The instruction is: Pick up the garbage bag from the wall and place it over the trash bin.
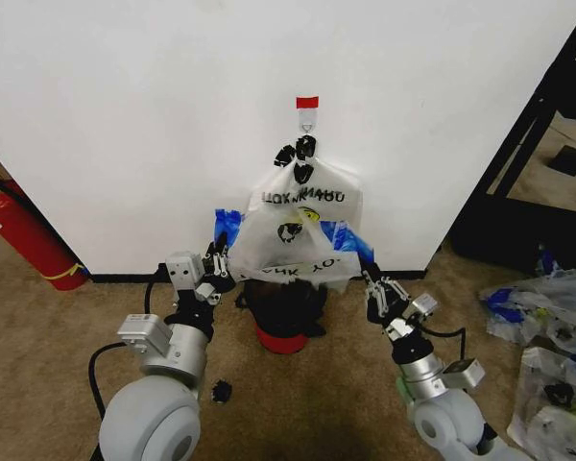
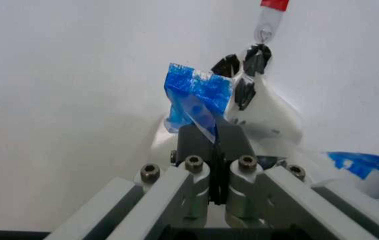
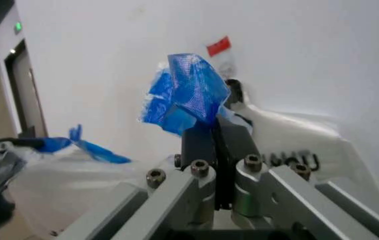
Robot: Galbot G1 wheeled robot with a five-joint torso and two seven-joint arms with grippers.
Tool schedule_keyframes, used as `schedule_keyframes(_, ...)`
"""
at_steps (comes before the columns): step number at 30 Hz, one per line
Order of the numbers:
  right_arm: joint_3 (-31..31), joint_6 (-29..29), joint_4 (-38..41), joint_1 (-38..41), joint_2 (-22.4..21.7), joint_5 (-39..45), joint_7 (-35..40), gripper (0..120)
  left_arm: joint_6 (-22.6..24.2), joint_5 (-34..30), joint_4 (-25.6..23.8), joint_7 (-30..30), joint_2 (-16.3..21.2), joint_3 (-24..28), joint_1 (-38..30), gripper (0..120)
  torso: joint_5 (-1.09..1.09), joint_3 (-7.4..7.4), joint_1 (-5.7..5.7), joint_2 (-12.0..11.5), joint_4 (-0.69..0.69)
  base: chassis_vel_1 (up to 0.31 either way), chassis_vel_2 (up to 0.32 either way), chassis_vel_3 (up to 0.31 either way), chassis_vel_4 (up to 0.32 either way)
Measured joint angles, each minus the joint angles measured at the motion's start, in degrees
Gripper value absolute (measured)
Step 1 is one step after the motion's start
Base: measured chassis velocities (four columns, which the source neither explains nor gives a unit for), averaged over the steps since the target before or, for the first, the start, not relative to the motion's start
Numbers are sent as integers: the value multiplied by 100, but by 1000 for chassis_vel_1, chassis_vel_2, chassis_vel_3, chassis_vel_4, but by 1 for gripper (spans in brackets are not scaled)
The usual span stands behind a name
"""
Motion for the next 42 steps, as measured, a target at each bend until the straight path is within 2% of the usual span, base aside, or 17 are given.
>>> schedule_keyframes(6, -43, 46, -629, 343, 29, 20, 7, 0, -39, 80, 306, 33, -117, 132, -105, 0, 0, 1, 0, 0, 1, 0, 0, 0, 0)
schedule_keyframes(10, -114, 161, -1403, 712, 180, -34, -54, 0, -147, 117, 835, 44, -284, 256, -224, 0, 2, 1, 1, 0, 2, 0, 0, 0, 0)
schedule_keyframes(19, -296, 252, -1992, 961, 334, -199, -140, 0, -274, 135, 1612, 19, -517, 401, -335, 0, 0, 1, 1, 0, 2, 0, 0, 0, 0)
schedule_keyframes(22, -339, 254, -2055, 984, 346, -213, -142, 0, -302, 146, 1701, 21, -536, 421, -356, 0, 0, 1, 0, 0, 2, 0, 0, 0, 0)
schedule_keyframes(27, -712, 280, -2575, 1130, 498, -371, -166, 0, -458, 343, 2086, 32, -581, 436, -409, 0, 0, 1, 1, 0, 1, 0, 0, 0, 0)
schedule_keyframes(32, -912, 299, -2844, 1321, 761, -386, -241, 0, -557, 502, 2151, 39, -535, 353, -363, 0, 0, 0, 0, 0, 2, 0, 0, 0, 0)
schedule_keyframes(38, -1014, 215, -2956, 1484, 853, -206, -238, 0, -551, 533, 2046, 39, -515, 318, -305, 0, 0, 0, 0, 0, 2, 0, 0, 0, 0)
schedule_keyframes(42, -1114, -2, -2908, 1491, 866, -15, 182, 0, -557, 629, 2093, 39, -482, 318, -273, 0, 0, 0, 1, 0, 1, 0, 0, 0, 0)
